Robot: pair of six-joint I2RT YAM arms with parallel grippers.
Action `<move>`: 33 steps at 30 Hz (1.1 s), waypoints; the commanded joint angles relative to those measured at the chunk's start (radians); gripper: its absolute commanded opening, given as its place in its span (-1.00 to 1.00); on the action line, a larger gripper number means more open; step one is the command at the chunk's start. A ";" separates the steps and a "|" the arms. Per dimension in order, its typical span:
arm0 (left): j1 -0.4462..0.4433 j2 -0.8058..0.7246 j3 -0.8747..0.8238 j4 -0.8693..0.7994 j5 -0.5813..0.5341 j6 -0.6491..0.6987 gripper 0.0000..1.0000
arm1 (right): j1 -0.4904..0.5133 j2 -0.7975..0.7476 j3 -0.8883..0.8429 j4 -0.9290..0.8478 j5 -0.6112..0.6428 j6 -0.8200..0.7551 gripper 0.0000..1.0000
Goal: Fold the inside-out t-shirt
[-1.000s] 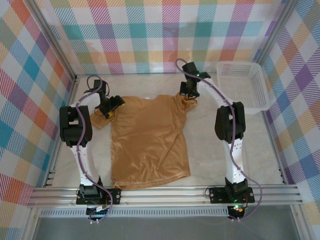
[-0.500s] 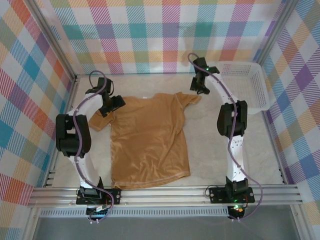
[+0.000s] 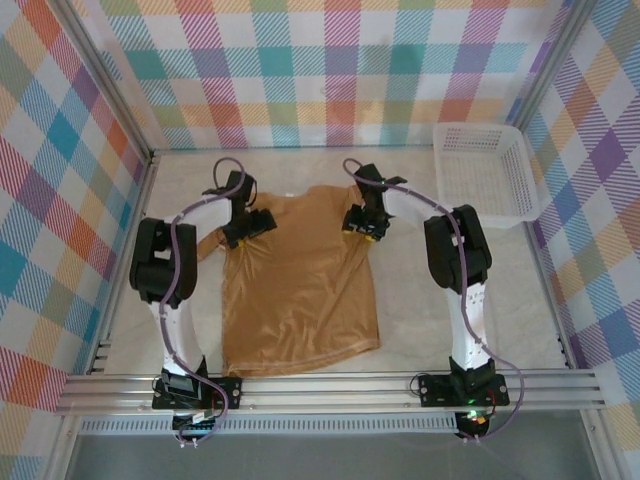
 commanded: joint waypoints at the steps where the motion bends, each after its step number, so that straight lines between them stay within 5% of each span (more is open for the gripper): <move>1: 0.007 0.175 0.151 -0.031 -0.023 0.031 0.78 | -0.075 0.116 0.087 -0.001 0.044 0.014 0.15; 9: 0.010 0.449 0.600 -0.092 -0.047 0.037 0.77 | -0.141 0.398 0.591 -0.105 0.052 -0.118 0.13; 14: 0.010 0.404 0.686 -0.108 -0.070 0.062 0.77 | -0.148 0.417 0.817 -0.274 0.029 -0.161 0.14; 17: 0.001 0.279 0.583 -0.084 -0.075 0.058 0.76 | -0.139 0.254 0.643 -0.245 0.005 -0.169 0.15; 25: -0.109 -0.185 0.041 0.038 -0.076 0.024 0.75 | -0.077 -0.353 -0.204 -0.009 0.016 -0.124 0.14; 33: -0.187 -0.511 -0.395 0.162 -0.047 -0.038 0.75 | 0.015 -0.598 -0.609 0.055 0.043 0.007 -0.09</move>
